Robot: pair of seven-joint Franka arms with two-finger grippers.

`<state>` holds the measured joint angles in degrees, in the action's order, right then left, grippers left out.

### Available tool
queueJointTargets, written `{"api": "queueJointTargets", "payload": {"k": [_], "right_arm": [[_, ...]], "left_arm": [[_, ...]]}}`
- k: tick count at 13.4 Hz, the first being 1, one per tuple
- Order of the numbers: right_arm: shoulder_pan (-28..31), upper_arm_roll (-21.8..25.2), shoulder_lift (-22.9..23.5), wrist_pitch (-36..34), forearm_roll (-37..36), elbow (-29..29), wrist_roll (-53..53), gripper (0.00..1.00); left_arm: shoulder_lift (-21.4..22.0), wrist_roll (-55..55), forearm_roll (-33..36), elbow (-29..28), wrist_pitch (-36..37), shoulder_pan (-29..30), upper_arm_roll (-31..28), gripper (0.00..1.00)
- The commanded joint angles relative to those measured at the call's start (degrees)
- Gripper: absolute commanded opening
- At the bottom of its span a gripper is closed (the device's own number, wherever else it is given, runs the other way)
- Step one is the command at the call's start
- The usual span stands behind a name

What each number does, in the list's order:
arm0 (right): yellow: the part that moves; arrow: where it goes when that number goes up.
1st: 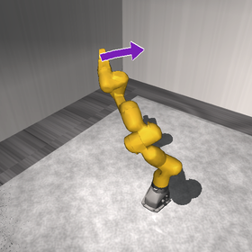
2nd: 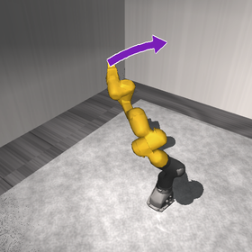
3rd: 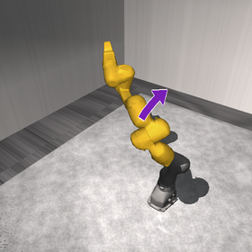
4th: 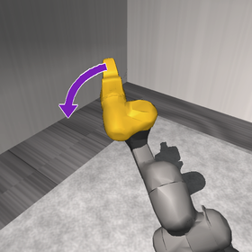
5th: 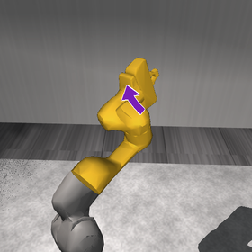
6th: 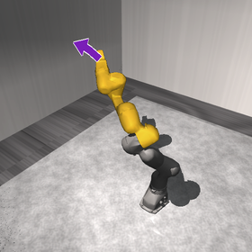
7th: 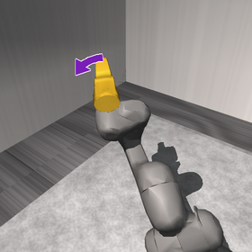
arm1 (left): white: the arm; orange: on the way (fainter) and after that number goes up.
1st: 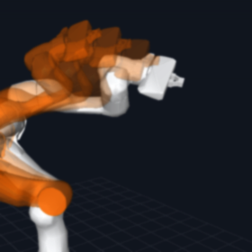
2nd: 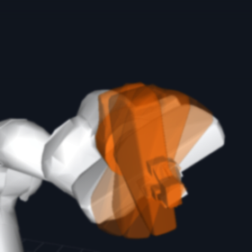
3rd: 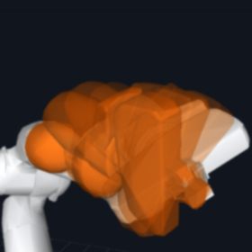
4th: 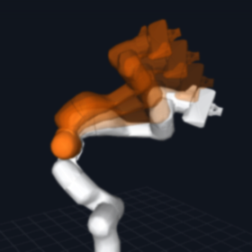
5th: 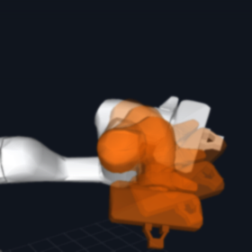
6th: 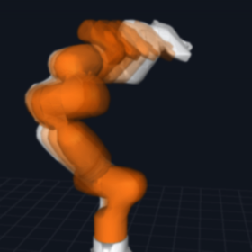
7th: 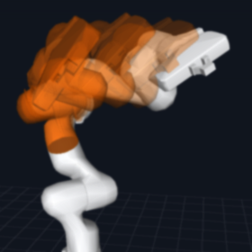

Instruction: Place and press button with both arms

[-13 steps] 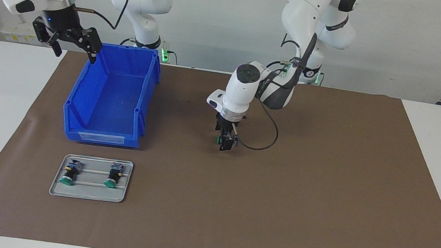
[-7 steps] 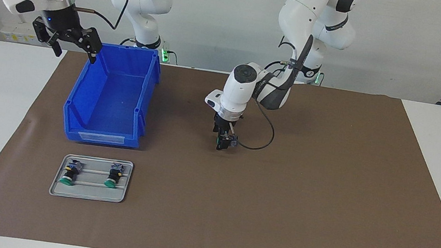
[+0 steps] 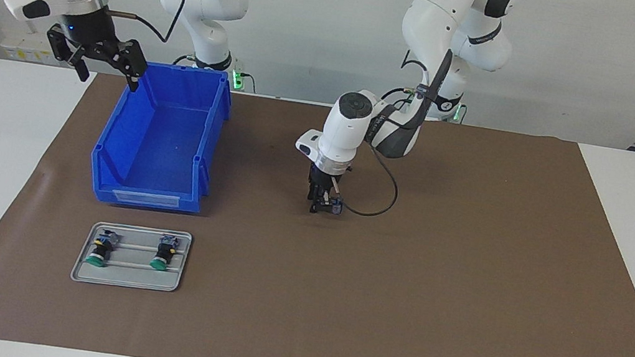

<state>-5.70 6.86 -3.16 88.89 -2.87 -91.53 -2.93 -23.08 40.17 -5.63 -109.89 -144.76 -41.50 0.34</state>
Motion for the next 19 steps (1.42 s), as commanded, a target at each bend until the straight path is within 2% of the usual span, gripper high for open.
{"api": "queueJointTargets", "payload": {"k": [1, 5, 9, 13, 16, 19], "right_arm": [[0.43, -0.18, -1.24, -0.38, 1.29, -1.11, 0.91, 1.0], [0.43, -0.09, -1.24, -0.38, 1.29, -1.11, 0.91, 1.0], [0.34, -0.18, -1.33, -0.82, 1.29, -1.11, 0.91, 1.0], [0.34, -0.18, -1.33, -0.82, 1.29, -1.11, 0.99, 1.0], [0.43, -0.09, -1.33, -0.82, 1.29, -1.11, 0.99, 1.0], [0.43, -0.18, -1.33, -0.82, 1.29, -1.11, 0.99, 1.0]], "left_arm": [[1.37, -1.41, 0.88, 0.9, 0.09, 1.15, -0.51, 0.0], [6.37, -1.59, -1.04, 0.55, 1.33, 5.71, -0.17, 0.0], [7.88, 4.1, -12.8, -0.06, 1.94, 11.16, 0.19, 0.0], [9.54, 21.13, -31.76, -0.41, 10.45, 18.97, 0.01, 0.0], [11.91, 31.51, -44.33, -5.76, 10.65, 22.94, -0.16, 0.0], [14.64, 45.03, -61.11, -11.82, 9.51, 24.8, -0.25, 0.0]]}}
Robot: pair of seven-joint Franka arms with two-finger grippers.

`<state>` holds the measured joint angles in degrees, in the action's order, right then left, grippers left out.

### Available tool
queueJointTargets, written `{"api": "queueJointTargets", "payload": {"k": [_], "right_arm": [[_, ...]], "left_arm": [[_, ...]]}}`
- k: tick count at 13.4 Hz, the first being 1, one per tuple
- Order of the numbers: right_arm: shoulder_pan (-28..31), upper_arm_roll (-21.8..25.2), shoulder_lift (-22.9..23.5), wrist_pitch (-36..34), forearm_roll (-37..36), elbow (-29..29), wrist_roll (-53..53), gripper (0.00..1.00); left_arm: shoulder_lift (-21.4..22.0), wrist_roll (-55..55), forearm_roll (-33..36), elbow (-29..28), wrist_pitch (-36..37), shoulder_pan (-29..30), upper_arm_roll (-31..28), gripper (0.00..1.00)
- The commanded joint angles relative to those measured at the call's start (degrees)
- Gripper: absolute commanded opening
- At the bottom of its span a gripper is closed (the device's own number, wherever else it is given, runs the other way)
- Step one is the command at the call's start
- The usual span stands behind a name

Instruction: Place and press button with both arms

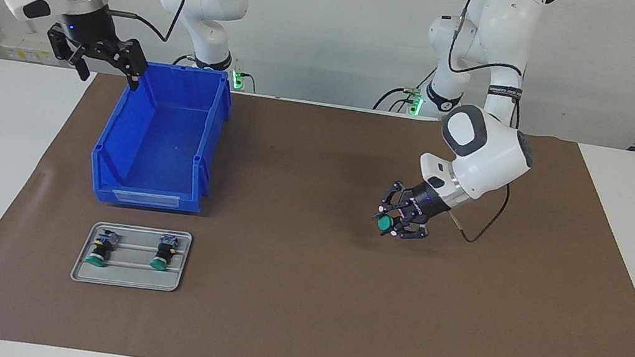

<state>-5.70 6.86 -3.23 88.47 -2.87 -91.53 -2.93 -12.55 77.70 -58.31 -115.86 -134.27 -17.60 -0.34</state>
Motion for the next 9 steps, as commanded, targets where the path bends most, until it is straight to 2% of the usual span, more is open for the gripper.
{"api": "queueJointTargets", "payload": {"k": [1, 3, 6, 9], "right_arm": [[0.43, -0.09, -1.25, -0.4, 1.37, -1.11, 0.99, 1.0], [0.43, -0.09, -1.25, -0.4, 1.37, -1.11, 0.99, 1.0], [0.43, -0.18, -1.25, -0.4, 1.29, -1.11, 0.99, 1.0], [0.34, -0.18, -1.25, -0.4, 1.29, -1.11, 0.99, 1.0]], "left_arm": [[4.72, 12.87, -14.49, -7.78, -2.82, 0.9, 0.43, 0.0], [5.86, 22.72, -27.32, -10.69, -5.38, 0.29, 0.43, 0.0], [6.22, 31.43, -36.58, -12.89, -4.86, 0.2, 0.51, 0.0], [4.47, 43.3, -52.03, -14.12, -2.24, -0.67, 0.6, 0.0]]}}
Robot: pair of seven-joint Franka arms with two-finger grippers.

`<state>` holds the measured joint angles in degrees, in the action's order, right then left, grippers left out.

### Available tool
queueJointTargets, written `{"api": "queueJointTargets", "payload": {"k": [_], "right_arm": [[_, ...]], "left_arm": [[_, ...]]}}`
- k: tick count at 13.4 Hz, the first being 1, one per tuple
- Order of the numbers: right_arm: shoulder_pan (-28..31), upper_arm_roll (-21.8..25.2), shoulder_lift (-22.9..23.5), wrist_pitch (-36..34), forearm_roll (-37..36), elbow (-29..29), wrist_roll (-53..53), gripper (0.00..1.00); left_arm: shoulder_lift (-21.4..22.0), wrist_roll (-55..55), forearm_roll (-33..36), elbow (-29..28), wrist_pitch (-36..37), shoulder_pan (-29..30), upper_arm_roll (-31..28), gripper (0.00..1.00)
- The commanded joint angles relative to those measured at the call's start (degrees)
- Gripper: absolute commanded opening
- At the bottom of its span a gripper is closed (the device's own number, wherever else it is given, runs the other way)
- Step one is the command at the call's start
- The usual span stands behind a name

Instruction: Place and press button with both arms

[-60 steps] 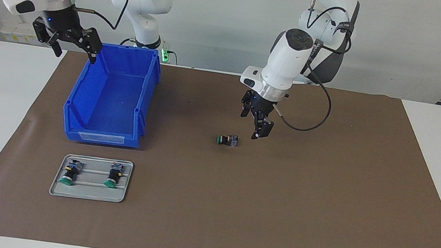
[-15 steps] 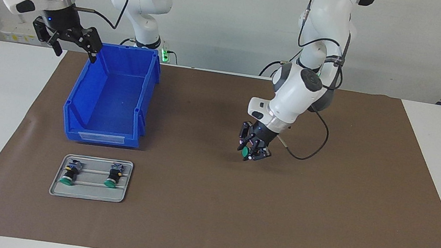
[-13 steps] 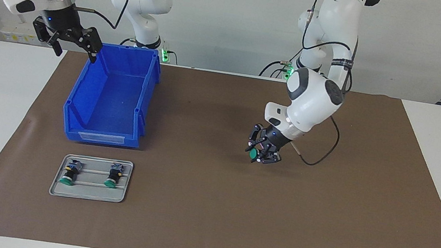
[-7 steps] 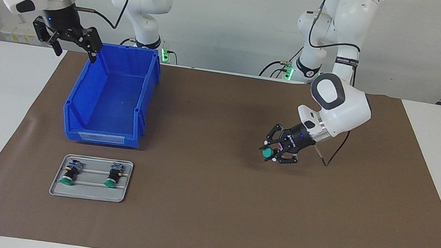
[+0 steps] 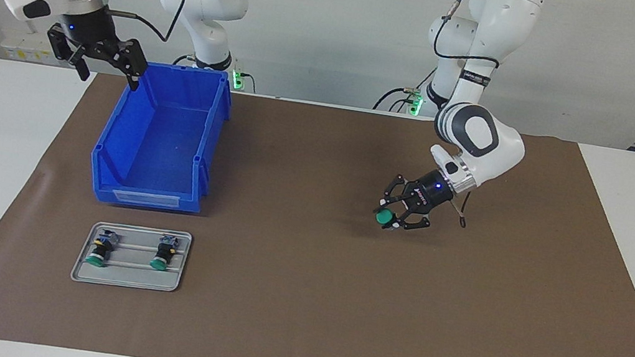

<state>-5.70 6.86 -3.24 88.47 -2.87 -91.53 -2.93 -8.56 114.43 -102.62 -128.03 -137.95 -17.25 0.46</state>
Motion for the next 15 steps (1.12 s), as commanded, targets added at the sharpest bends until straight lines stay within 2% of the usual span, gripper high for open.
{"api": "queueJointTargets", "payload": {"k": [1, 3, 5, 7, 9, 15], "right_arm": [[0.34, -0.09, -1.24, -0.4, 1.29, -1.11, 0.99, 1.0], [0.34, -0.18, -1.24, -0.4, 1.37, -1.11, 0.99, 1.0], [0.43, -0.09, -1.24, -0.4, 1.29, -1.11, 0.99, 1.0], [0.34, -0.09, -1.24, -0.4, 1.29, -1.11, 0.99, 1.0], [0.43, -0.18, -1.24, -0.4, 1.29, -1.11, 0.99, 1.0], [0.34, -0.18, -1.24, -0.4, 1.29, -1.11, 0.99, 1.0]], "left_arm": [[0.04, 7.99, -8.9, -2.05, 2.5, -1.03, -0.2, 0.0], [-0.67, 8.71, -11.71, -2.31, 6.26, -0.86, -0.29, 0.0], [-1.1, 14.21, -17.85, -3.1, 8.92, -0.85, -0.29, 0.0], [-3.3, 18.71, -19.81, -4.33, 12.25, -0.94, -0.29, 0.0], [-3.57, 23.28, -23.84, -7.04, 17.95, -0.68, -0.38, 0.0], [-2.34, 25.85, -24.47, -11.45, 20.44, -0.06, -0.55, 0.0]]}}
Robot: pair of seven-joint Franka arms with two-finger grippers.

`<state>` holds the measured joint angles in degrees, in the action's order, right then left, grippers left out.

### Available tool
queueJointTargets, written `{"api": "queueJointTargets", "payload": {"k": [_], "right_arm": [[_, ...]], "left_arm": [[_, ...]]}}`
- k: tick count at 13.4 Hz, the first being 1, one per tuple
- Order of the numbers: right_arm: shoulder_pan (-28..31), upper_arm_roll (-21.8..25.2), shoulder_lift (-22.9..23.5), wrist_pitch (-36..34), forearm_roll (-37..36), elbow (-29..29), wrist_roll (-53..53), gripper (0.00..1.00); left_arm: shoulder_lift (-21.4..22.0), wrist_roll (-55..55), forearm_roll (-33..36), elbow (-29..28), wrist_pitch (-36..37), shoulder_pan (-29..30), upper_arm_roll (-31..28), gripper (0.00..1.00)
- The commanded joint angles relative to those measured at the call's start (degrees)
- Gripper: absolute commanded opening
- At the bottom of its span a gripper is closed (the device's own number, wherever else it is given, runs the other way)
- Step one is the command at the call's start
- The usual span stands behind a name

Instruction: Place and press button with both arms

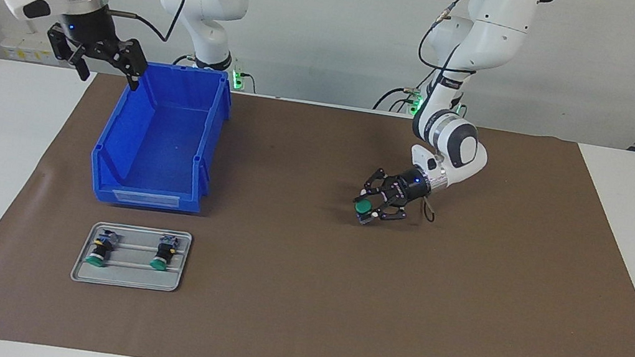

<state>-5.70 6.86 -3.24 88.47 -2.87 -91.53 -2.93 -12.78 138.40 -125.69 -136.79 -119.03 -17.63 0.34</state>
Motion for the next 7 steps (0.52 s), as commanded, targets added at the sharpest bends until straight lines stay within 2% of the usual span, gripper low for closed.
{"api": "queueJointTargets", "payload": {"k": [1, 2, 3, 4, 5, 7], "right_arm": [[0.43, -0.09, -1.24, -0.4, 1.29, -1.11, 0.99, 1.0], [0.34, -0.09, -1.24, -0.4, 1.29, -1.11, 0.99, 1.0], [0.43, -0.18, -1.24, -0.4, 1.29, -1.11, 0.99, 1.0], [0.43, -0.09, -1.24, -0.4, 1.29, -1.11, 0.99, 1.0], [0.43, -0.18, -1.24, -0.4, 1.29, -1.11, 0.99, 1.0], [0.43, -0.09, -1.24, -0.4, 1.37, -1.11, 0.99, 1.0]], "left_arm": [[1.89, 1.96, -1.4, -2.69, 1.17, 0.23, -0.25, 0.0], [1.97, 1.96, -1.4, -2.69, 1.26, 0.31, -0.25, 0.22], [2.15, 1.79, -1.4, -2.69, 1.87, 0.84, -0.43, 0.6], [2.24, 1.79, -1.31, -2.69, 2.05, 1.45, -0.43, 0.81], [2.24, 1.7, -1.31, -2.69, 1.87, 1.46, -0.43, 0.89], [2.24, 1.35, -1.22, -2.69, 1.78, 1.54, -0.52, 0.9]]}}
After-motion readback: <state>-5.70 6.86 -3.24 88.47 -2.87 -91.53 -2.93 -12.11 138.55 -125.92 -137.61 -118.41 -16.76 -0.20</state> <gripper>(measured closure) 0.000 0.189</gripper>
